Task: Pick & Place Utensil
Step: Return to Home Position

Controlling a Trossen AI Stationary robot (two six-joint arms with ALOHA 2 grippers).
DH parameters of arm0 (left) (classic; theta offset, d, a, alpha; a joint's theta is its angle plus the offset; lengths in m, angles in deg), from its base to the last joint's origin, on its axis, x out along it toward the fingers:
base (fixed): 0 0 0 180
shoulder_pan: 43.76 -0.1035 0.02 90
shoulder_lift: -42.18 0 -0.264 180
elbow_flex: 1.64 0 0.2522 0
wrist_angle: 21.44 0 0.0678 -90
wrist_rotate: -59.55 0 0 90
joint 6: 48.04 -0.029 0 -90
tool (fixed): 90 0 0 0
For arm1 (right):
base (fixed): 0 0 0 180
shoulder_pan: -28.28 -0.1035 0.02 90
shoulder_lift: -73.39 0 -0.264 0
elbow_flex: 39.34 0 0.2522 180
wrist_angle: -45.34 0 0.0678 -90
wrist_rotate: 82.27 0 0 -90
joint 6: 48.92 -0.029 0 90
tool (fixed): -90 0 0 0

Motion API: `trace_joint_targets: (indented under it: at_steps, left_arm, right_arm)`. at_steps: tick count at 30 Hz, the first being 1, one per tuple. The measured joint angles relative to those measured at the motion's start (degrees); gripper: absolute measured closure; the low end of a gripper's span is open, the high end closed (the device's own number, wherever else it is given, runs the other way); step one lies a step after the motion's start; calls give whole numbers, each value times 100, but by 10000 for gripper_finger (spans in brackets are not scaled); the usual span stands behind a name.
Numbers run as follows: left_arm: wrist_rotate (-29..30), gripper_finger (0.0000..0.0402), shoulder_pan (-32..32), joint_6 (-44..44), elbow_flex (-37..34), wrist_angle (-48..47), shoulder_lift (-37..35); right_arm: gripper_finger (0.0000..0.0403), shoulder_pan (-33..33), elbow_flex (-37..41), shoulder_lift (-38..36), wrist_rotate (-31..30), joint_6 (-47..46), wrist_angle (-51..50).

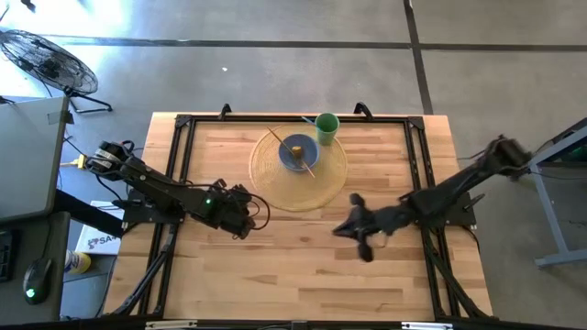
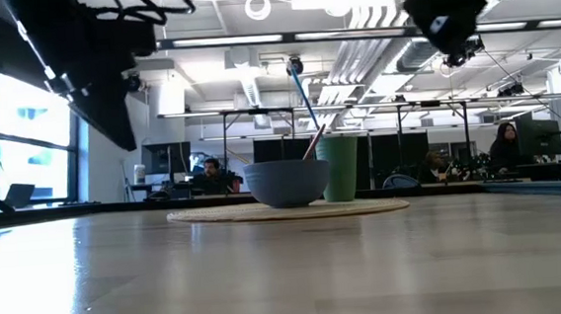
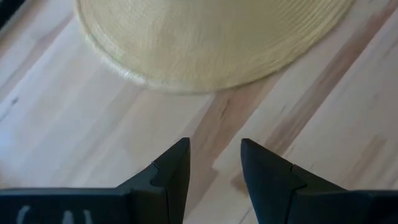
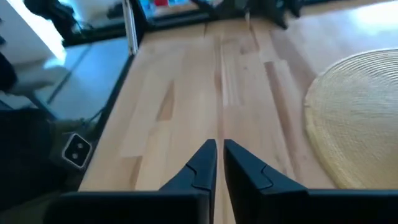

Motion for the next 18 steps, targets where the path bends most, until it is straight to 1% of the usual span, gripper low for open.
trace_joint_targets:
  at_steps: [3,7,9,11,13,16,18]
  left_arm:
    - [53,263,-2,-292,0,366,-1]
    - [-65,263,0,-938,0,1171,-3]
    - [-24,263,0,-1271,0,1557,-9]
    - [89,263,0,-1586,-2,1756,-64]
    - [275,263,0,-1771,1,1884,-161]
    - [538,263,0,-1809,-86,1888,-366]
    - [623,263,0,-1847,-304,2039,-622]
  right_arm:
    - [374,-71,551,-932,-18,24,-2]
    - [371,-101,1299,-1969,-34,-117,100]
    - [372,-90,1734,-2341,-310,-202,614]
    - [374,22,2197,-2673,-530,7,1403]
    - [375,266,2634,-2989,-198,328,2085]
    - [373,813,3192,-3466,950,449,2815]
    - [371,1276,3440,-3801,1669,297,3010]
